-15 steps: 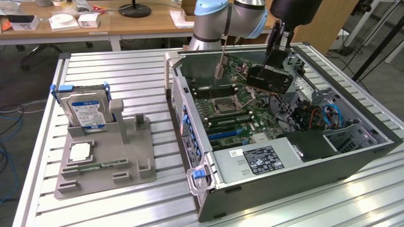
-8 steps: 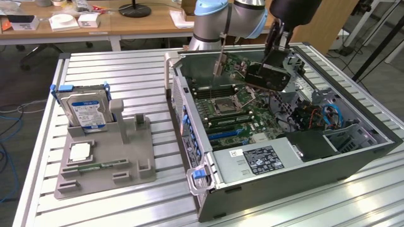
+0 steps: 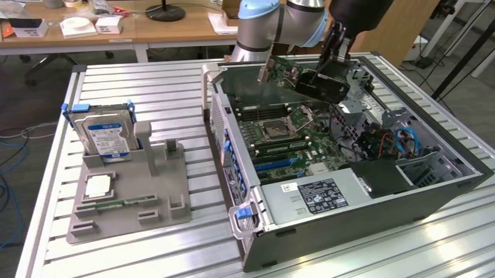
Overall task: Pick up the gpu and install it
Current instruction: 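Insert the gpu into the slot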
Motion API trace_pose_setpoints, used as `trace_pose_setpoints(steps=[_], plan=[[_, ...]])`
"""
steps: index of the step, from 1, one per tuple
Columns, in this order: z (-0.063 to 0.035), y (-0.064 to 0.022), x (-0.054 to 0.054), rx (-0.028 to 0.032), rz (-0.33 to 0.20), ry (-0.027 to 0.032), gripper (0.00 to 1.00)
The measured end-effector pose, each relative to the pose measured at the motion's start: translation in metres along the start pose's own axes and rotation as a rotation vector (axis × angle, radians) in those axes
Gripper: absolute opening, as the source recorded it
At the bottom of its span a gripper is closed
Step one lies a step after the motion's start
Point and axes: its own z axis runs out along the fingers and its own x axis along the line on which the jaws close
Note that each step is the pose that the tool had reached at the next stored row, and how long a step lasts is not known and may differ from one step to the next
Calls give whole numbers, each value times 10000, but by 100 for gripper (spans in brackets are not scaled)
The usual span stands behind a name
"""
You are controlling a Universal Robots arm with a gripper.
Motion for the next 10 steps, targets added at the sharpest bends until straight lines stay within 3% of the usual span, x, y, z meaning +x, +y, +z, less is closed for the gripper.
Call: trace_pose_setpoints(steps=[8,10], plan=[[0,0,0,-132,-1065,120,26],[0,0,0,-138,-1128,128,26]])
